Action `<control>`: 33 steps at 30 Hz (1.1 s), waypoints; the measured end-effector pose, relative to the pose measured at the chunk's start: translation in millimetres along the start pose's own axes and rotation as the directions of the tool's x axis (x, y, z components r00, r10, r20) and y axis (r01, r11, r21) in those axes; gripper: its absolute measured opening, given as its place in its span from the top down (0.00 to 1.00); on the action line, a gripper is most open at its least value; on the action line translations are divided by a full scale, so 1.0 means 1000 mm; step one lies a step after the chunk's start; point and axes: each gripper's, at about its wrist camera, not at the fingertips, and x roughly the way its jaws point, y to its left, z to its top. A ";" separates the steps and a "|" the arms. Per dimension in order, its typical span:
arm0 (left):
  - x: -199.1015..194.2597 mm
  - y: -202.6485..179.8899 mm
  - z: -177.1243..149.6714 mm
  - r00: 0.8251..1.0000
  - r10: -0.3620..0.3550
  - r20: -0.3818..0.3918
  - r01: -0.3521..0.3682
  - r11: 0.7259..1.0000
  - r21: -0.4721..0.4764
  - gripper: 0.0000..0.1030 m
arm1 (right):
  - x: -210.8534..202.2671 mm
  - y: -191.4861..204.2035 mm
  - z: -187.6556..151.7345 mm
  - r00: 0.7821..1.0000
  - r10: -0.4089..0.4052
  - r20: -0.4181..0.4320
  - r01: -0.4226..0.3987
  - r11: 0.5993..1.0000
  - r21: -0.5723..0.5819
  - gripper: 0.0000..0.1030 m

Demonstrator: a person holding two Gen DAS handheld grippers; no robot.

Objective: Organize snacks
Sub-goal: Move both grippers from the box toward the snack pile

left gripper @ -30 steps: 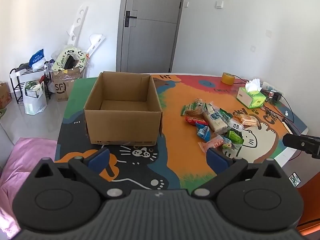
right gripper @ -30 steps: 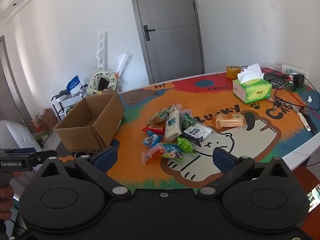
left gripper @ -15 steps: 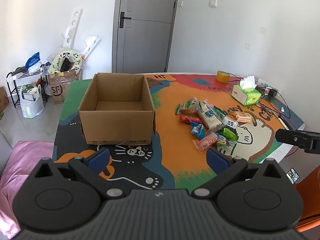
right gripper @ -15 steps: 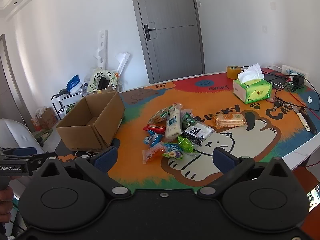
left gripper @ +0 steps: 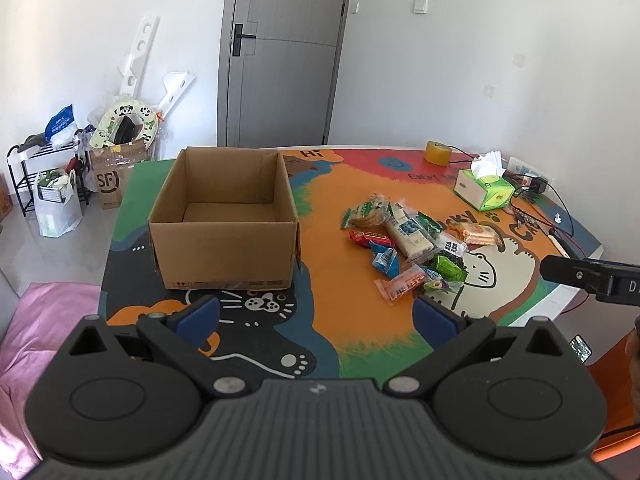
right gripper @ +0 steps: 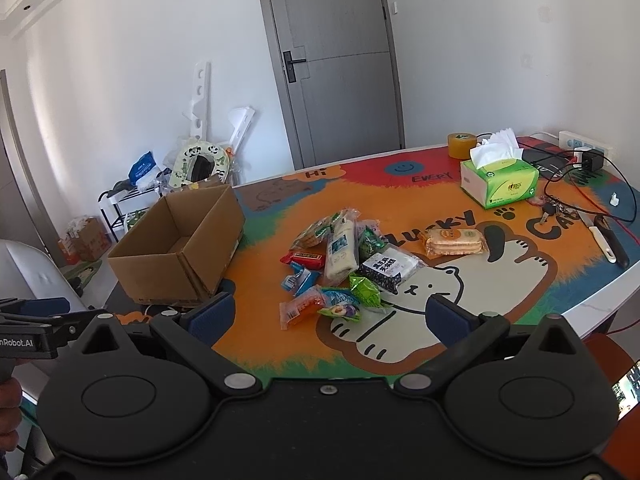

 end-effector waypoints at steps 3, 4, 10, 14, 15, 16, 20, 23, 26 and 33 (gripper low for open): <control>0.000 0.000 0.000 1.000 -0.008 -0.002 0.008 1.000 -0.003 0.01 | 0.000 0.000 -0.001 1.000 -0.001 0.000 0.001 1.000 0.000 0.00; 0.000 -0.001 0.000 1.000 -0.010 -0.003 0.010 1.000 -0.004 0.01 | 0.000 0.000 0.000 1.000 -0.001 0.000 0.001 1.000 -0.001 0.00; -0.001 -0.003 0.000 1.000 -0.011 0.000 0.011 1.000 0.001 0.01 | 0.000 0.001 0.000 1.000 -0.004 -0.003 0.004 1.000 -0.004 0.00; -0.001 -0.003 0.000 1.000 -0.011 0.001 0.011 1.000 -0.003 0.01 | 0.001 0.001 0.000 1.000 -0.006 -0.004 0.006 1.000 -0.015 0.00; -0.001 -0.003 0.000 1.000 -0.010 0.001 0.010 1.000 -0.004 0.01 | 0.001 0.001 -0.001 1.000 -0.006 -0.006 0.006 1.000 -0.015 0.00; -0.002 -0.003 0.000 1.000 -0.009 0.001 0.010 1.000 -0.004 0.01 | 0.001 0.001 -0.001 1.000 -0.004 -0.008 0.004 1.000 -0.015 0.00; -0.002 -0.002 0.000 1.000 -0.011 0.002 0.011 1.000 -0.004 0.01 | 0.002 0.002 -0.001 1.000 -0.007 -0.013 0.007 1.000 -0.014 0.00; -0.002 -0.002 0.000 1.000 -0.010 0.001 0.010 1.000 -0.007 0.01 | 0.001 0.002 -0.001 1.000 0.001 -0.007 -0.001 1.000 -0.017 0.00; -0.002 -0.001 0.000 1.000 -0.012 -0.003 0.012 1.000 -0.009 0.01 | 0.002 0.002 -0.002 1.000 -0.003 -0.010 0.003 1.000 -0.019 0.00; 0.003 -0.005 0.001 1.000 -0.024 -0.006 0.024 1.000 -0.010 0.01 | 0.007 -0.001 -0.004 1.000 -0.012 -0.014 0.011 1.000 -0.019 0.00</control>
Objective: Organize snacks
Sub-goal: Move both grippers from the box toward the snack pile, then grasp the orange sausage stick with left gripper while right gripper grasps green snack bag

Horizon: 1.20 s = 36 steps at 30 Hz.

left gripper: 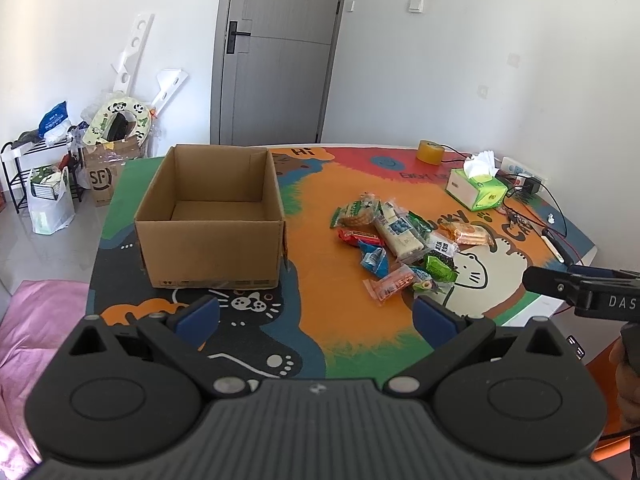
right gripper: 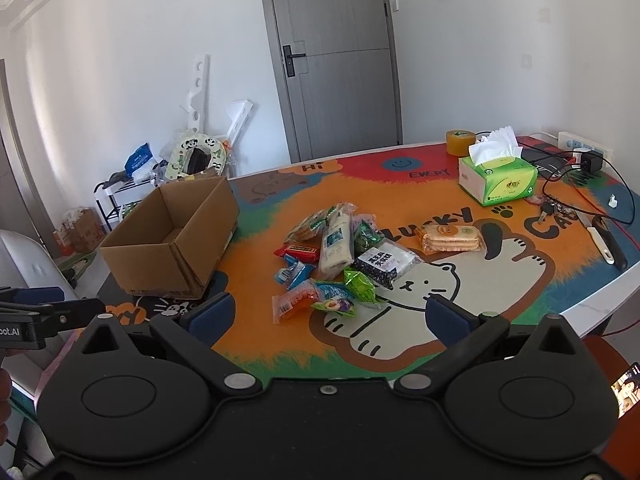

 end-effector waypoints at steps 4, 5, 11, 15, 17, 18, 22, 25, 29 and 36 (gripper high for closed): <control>0.010 -0.002 0.000 1.000 0.000 -0.010 0.000 1.000 -0.007 0.01 | 0.004 -0.005 -0.001 1.000 -0.012 0.001 0.012 1.000 0.011 0.00; 0.013 -0.002 0.000 1.000 0.003 -0.012 -0.003 1.000 -0.009 0.01 | 0.005 -0.007 -0.001 1.000 -0.013 0.001 0.013 1.000 0.015 0.00; 0.026 -0.005 0.001 1.000 0.014 -0.004 -0.014 1.000 -0.019 0.01 | 0.010 -0.018 -0.001 1.000 -0.024 0.014 0.024 0.999 0.022 0.00; 0.033 -0.006 0.005 1.000 0.021 0.018 -0.021 1.000 -0.019 0.01 | 0.016 -0.026 0.000 0.999 -0.031 0.024 0.030 0.999 0.027 0.00; 0.038 -0.007 0.007 1.000 0.019 0.024 -0.018 1.000 -0.018 0.01 | 0.019 -0.029 0.000 0.999 -0.025 0.025 0.025 0.999 0.035 0.00; 0.041 -0.008 0.009 1.000 0.015 0.028 -0.015 1.000 -0.019 0.01 | 0.020 -0.031 0.000 0.999 -0.020 0.026 0.020 0.999 0.035 0.00; 0.054 -0.011 0.012 0.999 0.004 0.034 -0.003 1.000 -0.018 0.01 | 0.028 -0.037 -0.002 0.999 -0.017 0.031 0.016 1.000 0.027 0.00; 0.065 -0.014 0.013 0.999 -0.012 0.035 0.012 1.000 -0.018 0.01 | 0.034 -0.043 -0.005 0.999 -0.028 0.033 0.027 0.999 0.031 0.00; 0.078 -0.020 0.014 0.999 -0.027 0.031 0.027 1.000 -0.010 0.03 | 0.045 -0.053 -0.008 1.000 -0.011 0.024 0.010 0.999 0.047 0.00; 0.102 -0.035 0.014 0.997 -0.076 0.019 0.076 0.997 0.024 0.03 | 0.062 -0.061 -0.013 0.999 0.038 0.015 -0.039 0.997 0.065 0.00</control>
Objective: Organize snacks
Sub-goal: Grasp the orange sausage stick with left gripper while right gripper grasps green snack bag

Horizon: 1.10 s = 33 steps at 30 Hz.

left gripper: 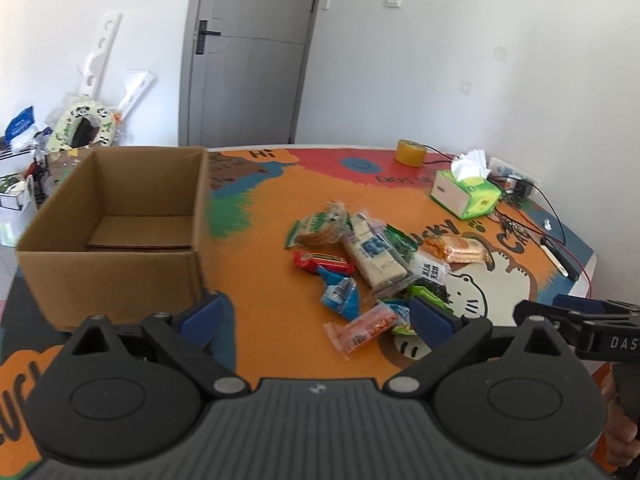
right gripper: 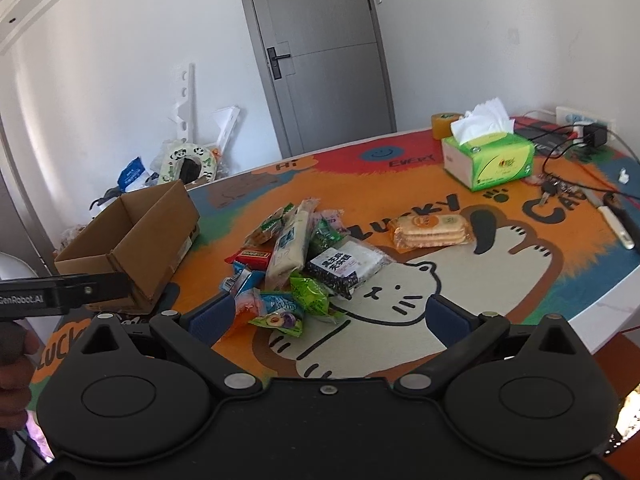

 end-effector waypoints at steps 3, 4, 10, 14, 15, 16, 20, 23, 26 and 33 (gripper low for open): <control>0.012 -0.004 -0.002 1.000 -0.017 -0.014 0.017 1.000 0.010 0.06 | 0.009 -0.004 -0.001 1.000 0.000 -0.004 0.000 1.000 0.004 0.06; 0.015 -0.005 -0.002 1.000 -0.022 -0.020 0.022 1.000 0.010 0.07 | 0.012 -0.006 -0.001 1.000 0.000 -0.008 0.000 1.000 0.006 0.08; 0.038 -0.010 -0.005 0.997 -0.041 -0.060 0.042 0.999 0.015 0.13 | 0.028 -0.016 -0.005 1.000 0.002 -0.021 -0.002 1.000 0.030 0.16; 0.052 -0.016 -0.007 0.995 -0.054 -0.082 0.057 0.998 0.029 0.15 | 0.037 -0.024 -0.008 1.000 -0.001 -0.031 0.003 0.999 0.054 0.17; 0.056 -0.017 -0.007 0.994 -0.057 -0.089 0.060 0.998 0.031 0.15 | 0.039 -0.027 -0.008 0.999 0.000 -0.033 0.002 0.998 0.061 0.17; 0.060 -0.017 -0.008 0.994 -0.057 -0.096 0.061 0.998 0.033 0.15 | 0.040 -0.028 -0.009 0.999 0.001 -0.035 0.001 0.998 0.065 0.17; 0.077 -0.022 -0.011 0.990 -0.054 -0.128 0.060 0.997 0.045 0.19 | 0.046 -0.033 -0.011 0.999 0.002 -0.041 0.002 0.997 0.079 0.17; 0.087 -0.025 -0.012 0.989 -0.048 -0.141 0.057 0.997 0.058 0.20 | 0.050 -0.036 -0.012 0.999 0.006 -0.046 -0.002 0.996 0.087 0.18; 0.095 -0.027 -0.014 0.988 -0.038 -0.149 0.049 0.996 0.073 0.23 | 0.055 -0.038 -0.013 0.999 0.010 -0.053 -0.005 0.996 0.094 0.19; 0.102 -0.024 -0.015 0.988 -0.063 -0.138 0.074 0.995 0.070 0.34 | 0.067 -0.035 -0.012 0.998 0.024 -0.062 -0.018 0.995 0.098 0.21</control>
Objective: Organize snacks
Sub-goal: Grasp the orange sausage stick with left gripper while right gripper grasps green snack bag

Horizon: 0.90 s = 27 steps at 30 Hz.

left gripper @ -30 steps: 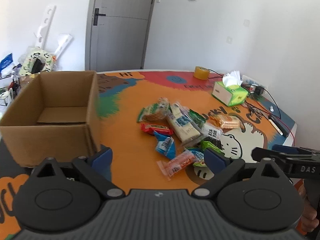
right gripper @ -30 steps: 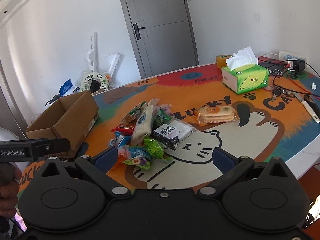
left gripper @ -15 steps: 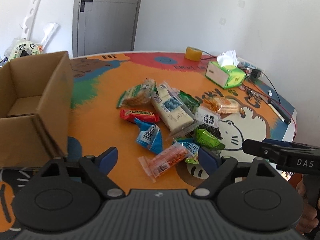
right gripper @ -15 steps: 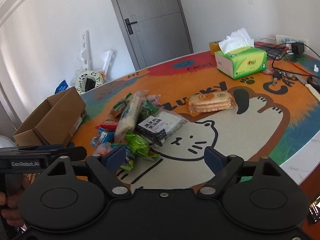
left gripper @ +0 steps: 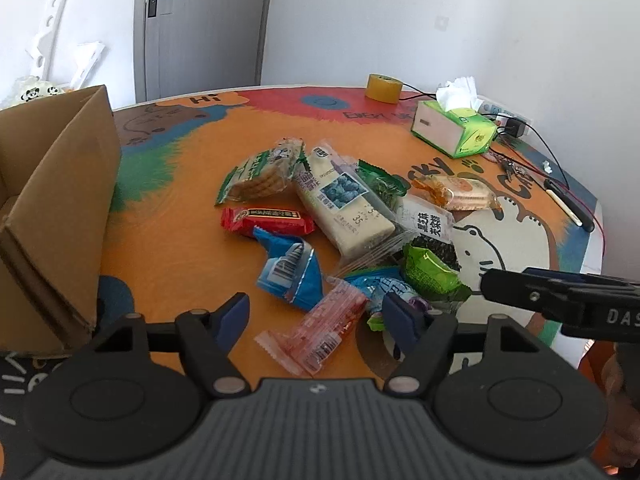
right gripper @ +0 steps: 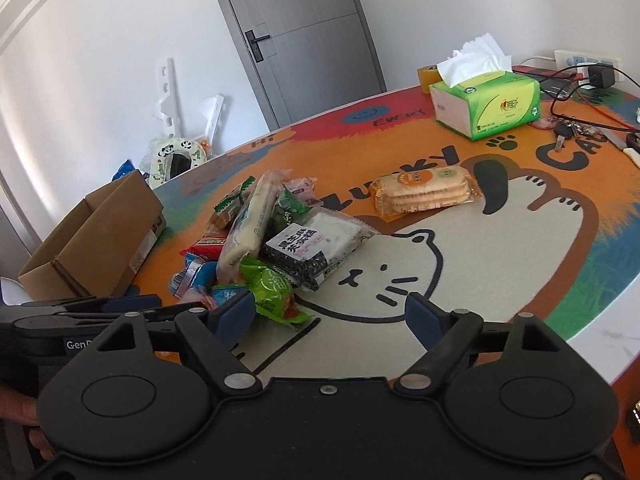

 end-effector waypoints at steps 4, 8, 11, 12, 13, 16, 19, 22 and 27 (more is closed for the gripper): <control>-0.002 0.000 -0.001 0.999 -0.032 -0.005 0.032 0.999 -0.006 0.48 | 0.007 0.004 0.002 1.000 0.014 0.000 -0.014 1.000 -0.006 0.22; -0.004 0.004 -0.001 0.999 -0.044 -0.023 0.044 0.999 -0.026 0.75 | 0.015 0.007 0.004 0.999 0.035 -0.007 -0.035 0.999 0.001 0.25; -0.008 0.008 -0.002 0.999 -0.037 -0.023 0.036 0.998 -0.045 0.83 | 0.023 0.012 0.006 0.998 0.056 -0.011 -0.056 0.998 -0.001 0.26; -0.010 0.008 -0.002 0.999 -0.039 -0.021 0.038 0.998 -0.048 0.84 | 0.026 0.013 0.006 0.998 0.058 -0.013 -0.058 0.998 -0.002 0.27; -0.011 0.009 -0.001 0.999 -0.041 -0.018 0.040 0.998 -0.051 0.84 | 0.028 0.014 0.006 0.998 0.060 -0.017 -0.060 0.998 -0.002 0.28; -0.017 0.011 0.000 0.999 -0.039 -0.008 0.038 0.998 -0.057 0.88 | 0.037 0.016 0.006 0.997 0.066 -0.031 -0.066 0.998 0.001 0.33; -0.022 0.014 0.001 1.000 -0.030 0.001 0.030 0.998 -0.063 0.91 | 0.042 0.019 0.005 0.998 0.056 -0.024 -0.056 0.998 -0.010 0.38; -0.024 0.015 0.001 1.000 -0.029 0.003 0.029 0.997 -0.066 0.93 | 0.043 0.021 0.005 0.999 0.048 -0.023 -0.049 0.999 -0.024 0.46; -0.025 0.013 -0.002 1.000 -0.024 0.001 0.024 0.997 -0.071 0.93 | 0.037 0.023 0.001 0.995 0.086 -0.050 -0.088 0.995 -0.041 0.67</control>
